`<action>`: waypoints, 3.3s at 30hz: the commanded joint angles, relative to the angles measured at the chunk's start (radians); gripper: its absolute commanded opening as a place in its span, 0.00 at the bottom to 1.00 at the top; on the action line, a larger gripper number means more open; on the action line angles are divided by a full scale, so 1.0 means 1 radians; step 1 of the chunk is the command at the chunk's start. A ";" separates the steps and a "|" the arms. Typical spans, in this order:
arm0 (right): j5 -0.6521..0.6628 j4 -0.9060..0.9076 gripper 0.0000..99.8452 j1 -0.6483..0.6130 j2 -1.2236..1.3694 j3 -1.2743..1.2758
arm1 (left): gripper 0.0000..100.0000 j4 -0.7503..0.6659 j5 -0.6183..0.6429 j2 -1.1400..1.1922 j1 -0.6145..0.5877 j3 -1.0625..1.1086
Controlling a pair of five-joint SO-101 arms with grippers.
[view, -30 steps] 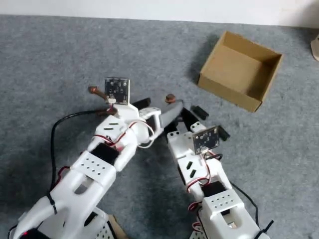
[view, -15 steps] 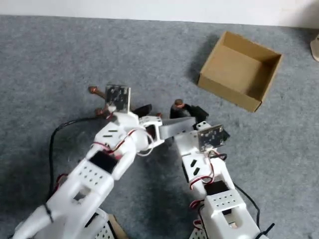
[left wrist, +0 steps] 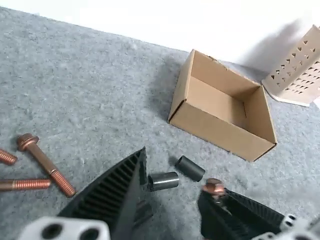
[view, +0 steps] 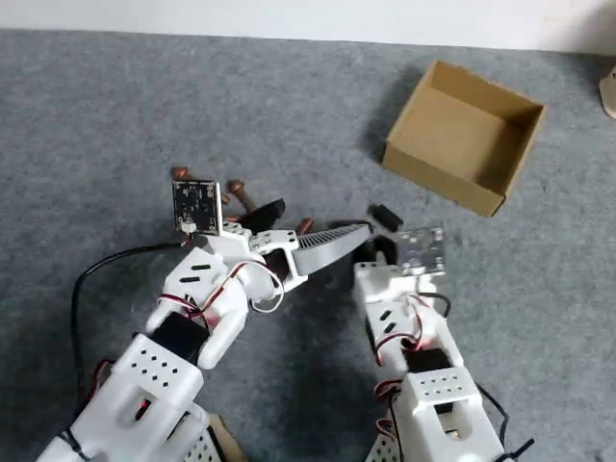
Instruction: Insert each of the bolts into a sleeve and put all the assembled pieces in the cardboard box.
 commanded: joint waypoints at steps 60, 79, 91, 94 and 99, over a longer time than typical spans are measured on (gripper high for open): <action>-0.055 0.944 0.00 0.417 1.330 -2.055 | 0.52 -0.123 -0.061 -0.028 -0.137 0.166; -0.060 0.980 0.00 0.503 1.917 -2.618 | 0.52 -0.123 -0.061 -0.028 -0.122 0.171; -0.061 1.110 0.21 0.483 1.952 -2.620 | 0.52 -0.123 -0.061 -0.028 -0.117 0.173; -0.057 1.115 0.27 0.493 1.949 -2.621 | 0.52 -0.123 -0.061 -0.028 -0.099 0.179; -0.055 1.104 0.28 0.506 1.956 -2.621 | 0.52 -0.123 -0.054 -0.028 -0.117 0.186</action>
